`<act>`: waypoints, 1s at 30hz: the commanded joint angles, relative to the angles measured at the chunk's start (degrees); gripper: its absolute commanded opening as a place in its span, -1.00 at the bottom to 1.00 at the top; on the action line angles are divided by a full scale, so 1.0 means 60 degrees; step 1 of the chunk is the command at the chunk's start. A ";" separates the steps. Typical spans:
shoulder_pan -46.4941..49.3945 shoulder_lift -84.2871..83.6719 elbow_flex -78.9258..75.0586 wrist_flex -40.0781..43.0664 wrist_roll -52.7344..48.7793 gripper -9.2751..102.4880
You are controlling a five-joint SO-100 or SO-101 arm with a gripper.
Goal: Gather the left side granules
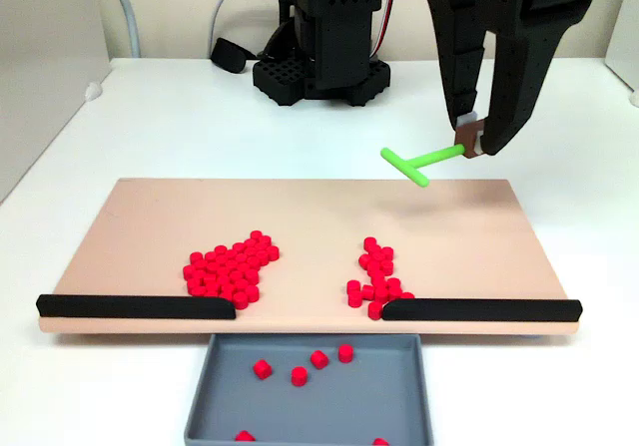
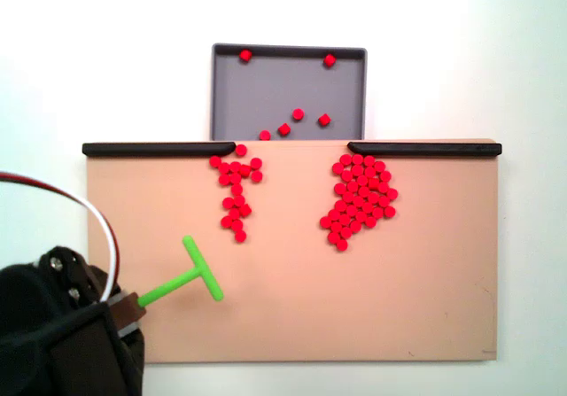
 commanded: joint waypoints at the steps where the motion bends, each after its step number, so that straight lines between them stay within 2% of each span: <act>1: -0.0117 -0.0249 -0.0850 0.0015 0.0527 -0.84; 19: -0.0059 -0.2036 -0.2930 0.0015 0.4395 -0.84; 30: -0.0161 -0.3105 -0.4160 0.0029 0.4805 -0.84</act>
